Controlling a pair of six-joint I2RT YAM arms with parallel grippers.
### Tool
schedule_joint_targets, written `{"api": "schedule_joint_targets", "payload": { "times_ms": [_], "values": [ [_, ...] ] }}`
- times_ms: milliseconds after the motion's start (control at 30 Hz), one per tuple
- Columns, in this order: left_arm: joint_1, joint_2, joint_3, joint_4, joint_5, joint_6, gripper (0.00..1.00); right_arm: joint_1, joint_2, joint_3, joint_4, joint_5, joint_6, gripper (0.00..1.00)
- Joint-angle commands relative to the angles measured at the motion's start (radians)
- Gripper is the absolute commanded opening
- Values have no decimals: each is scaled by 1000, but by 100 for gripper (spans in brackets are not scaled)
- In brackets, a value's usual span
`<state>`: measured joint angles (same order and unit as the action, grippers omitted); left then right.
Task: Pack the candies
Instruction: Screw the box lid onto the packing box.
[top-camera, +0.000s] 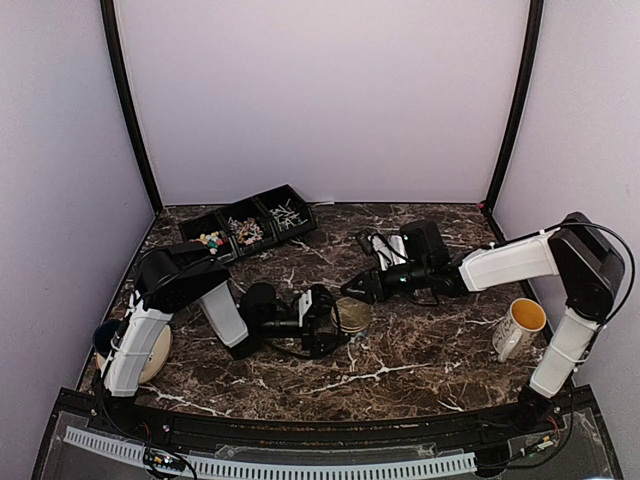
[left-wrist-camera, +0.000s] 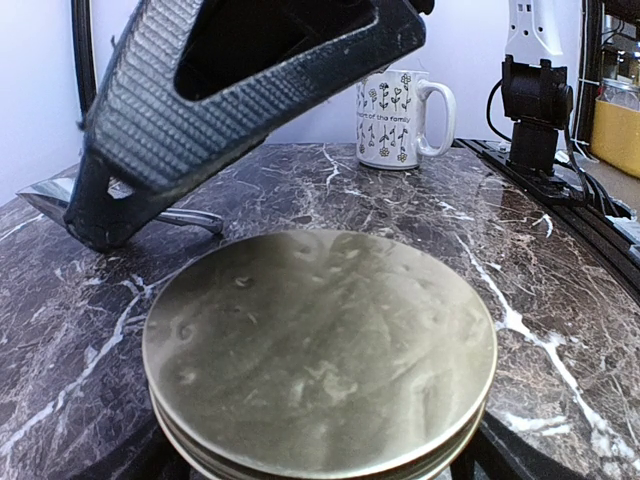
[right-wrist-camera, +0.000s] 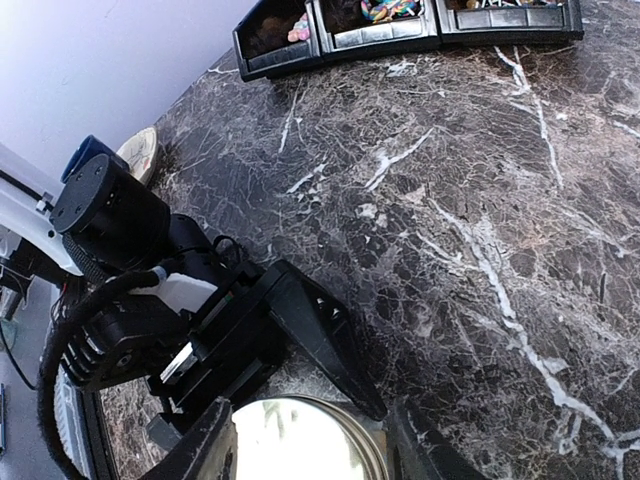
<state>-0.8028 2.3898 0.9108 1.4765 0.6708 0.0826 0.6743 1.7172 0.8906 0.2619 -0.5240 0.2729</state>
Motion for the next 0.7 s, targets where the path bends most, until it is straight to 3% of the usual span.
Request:
{"api": "schedule_joint_targets", "payload": {
  "times_ms": [0,667],
  "values": [
    [14,71,-12,-166,-7,22,88,-4,26,1,31,-34,12,50],
    [14,73,-5,-177,-10,22,88,-4,41,-20,48,-69,29,37]
  ]
}}
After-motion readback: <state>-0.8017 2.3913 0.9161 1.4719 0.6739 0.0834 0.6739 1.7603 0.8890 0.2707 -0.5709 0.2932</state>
